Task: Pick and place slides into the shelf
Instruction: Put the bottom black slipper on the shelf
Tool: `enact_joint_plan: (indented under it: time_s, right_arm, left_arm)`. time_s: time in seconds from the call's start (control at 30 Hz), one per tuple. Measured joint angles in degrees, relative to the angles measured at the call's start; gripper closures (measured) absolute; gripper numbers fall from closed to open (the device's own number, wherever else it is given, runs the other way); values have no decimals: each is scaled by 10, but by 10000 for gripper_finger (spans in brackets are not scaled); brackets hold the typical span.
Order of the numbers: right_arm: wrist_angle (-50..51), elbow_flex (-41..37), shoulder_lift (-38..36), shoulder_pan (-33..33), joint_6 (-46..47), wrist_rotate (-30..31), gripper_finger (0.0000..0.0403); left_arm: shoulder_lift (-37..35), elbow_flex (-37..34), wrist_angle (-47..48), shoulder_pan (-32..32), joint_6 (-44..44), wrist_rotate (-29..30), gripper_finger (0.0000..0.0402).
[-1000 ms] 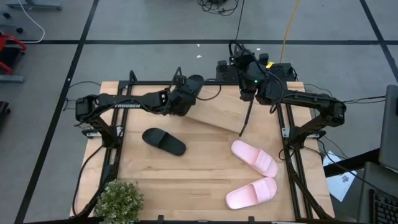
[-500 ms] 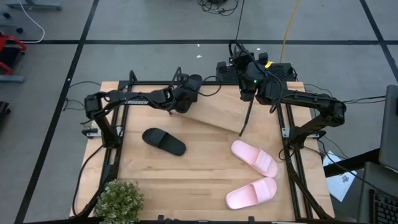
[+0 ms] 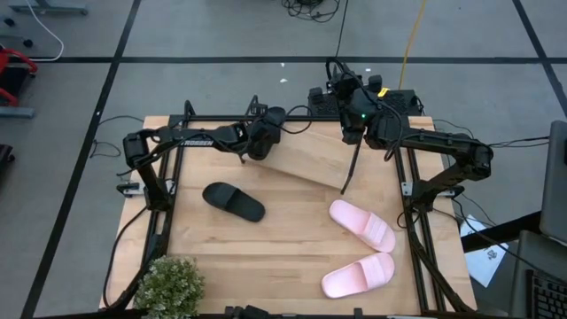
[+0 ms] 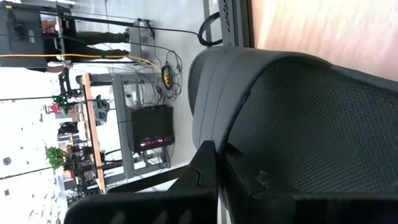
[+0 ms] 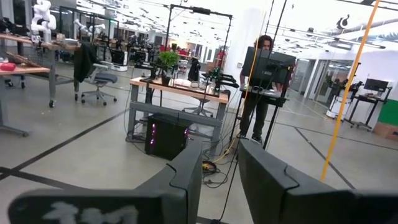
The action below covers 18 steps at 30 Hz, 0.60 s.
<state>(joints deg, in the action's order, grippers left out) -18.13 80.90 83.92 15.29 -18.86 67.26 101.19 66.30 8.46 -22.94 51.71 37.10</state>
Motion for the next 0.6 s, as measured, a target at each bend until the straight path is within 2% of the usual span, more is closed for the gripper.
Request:
enact_joint_plan:
  time_s: [0.37, 0.6]
  right_arm:
    - [0, 0, 0, 0, 0, 0, 307]
    - [0, 0, 0, 0, 1, 0, 307]
  left_arm:
    - [0, -1, 39, -2, -29, -1, 401]
    - [0, -37, 14, -2, -29, -2, 402]
